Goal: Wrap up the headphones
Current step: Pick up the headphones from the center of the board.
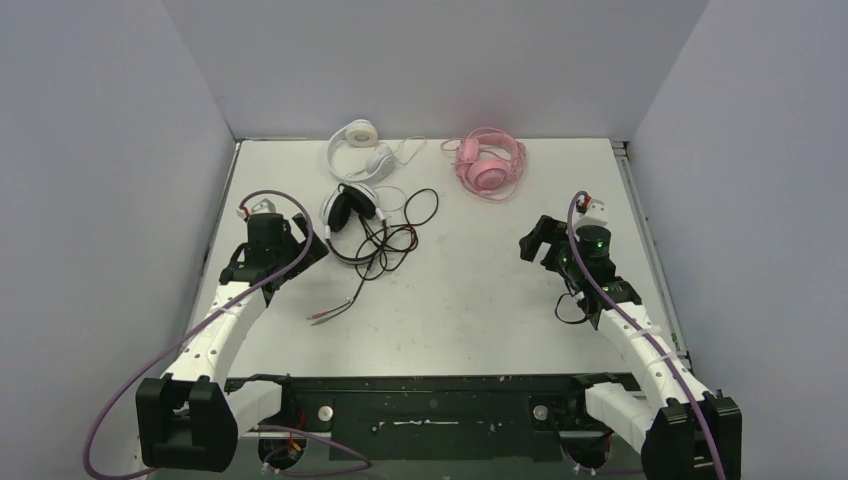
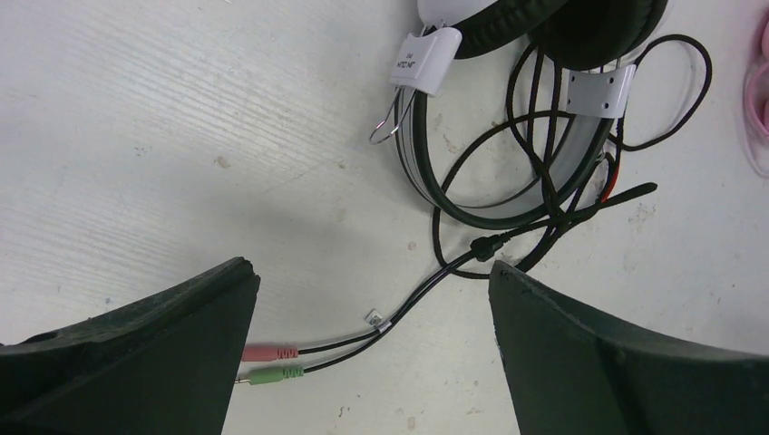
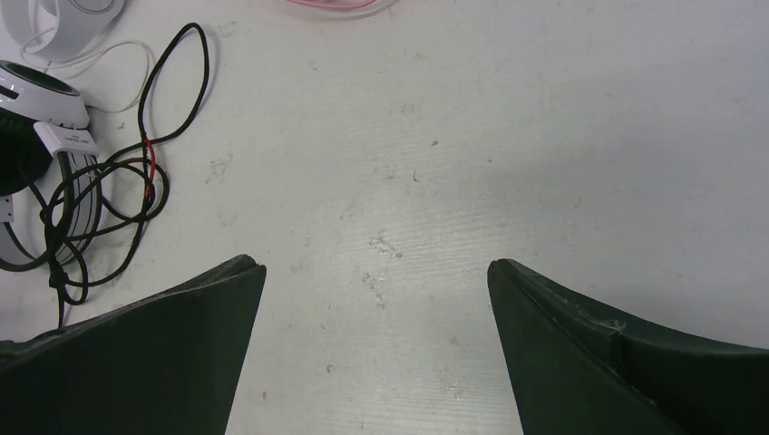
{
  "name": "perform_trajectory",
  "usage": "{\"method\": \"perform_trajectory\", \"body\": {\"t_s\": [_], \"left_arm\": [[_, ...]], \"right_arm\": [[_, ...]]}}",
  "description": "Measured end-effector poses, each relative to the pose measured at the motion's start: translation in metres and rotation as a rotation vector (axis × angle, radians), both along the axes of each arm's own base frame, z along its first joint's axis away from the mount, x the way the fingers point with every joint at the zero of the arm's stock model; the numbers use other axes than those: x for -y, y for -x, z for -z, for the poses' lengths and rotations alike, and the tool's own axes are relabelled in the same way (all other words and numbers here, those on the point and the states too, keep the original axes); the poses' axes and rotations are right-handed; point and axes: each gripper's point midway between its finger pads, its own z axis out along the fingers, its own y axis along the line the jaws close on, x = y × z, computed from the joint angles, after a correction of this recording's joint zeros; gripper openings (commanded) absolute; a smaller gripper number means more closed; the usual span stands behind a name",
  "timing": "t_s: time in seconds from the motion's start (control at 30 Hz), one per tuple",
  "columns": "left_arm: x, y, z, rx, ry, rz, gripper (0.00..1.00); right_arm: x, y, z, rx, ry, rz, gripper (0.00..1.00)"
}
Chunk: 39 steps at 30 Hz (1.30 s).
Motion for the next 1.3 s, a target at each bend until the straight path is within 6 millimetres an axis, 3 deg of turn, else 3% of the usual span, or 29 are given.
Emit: {"method": "perform_trajectory", "body": {"t_s": [0.33,0.53,0.73,1.03,1.3], "left_arm": [[-0.011,-0.003,0.008,-0.023,-0.030,-0.089,0.90],[0.016,-0.011,0.023,-0.077,-0.073,-0.134,0.84],[0.013,-0.025,0.031,-0.102,-0.092,-0.320,0.80],[0.028,-0.045,0.040,-0.111,-0.125,-0.440,0.76],[0.045,-0.043,0.065,-0.141,-0.109,-0.480,0.58]], "right_arm": [[0.004,0.001,-0.002,-0.002,0.026,0.022,1.00],[0.003,0.000,-0.004,0.003,0.034,0.020,1.00],[-0.001,0.001,-0.004,0.004,0.042,0.008,1.00],[-0.005,0.002,-0.004,0.003,0.044,-0.003,1.00],[-0.005,0.001,-0.008,0.011,0.048,-0.004,1.00]]}}
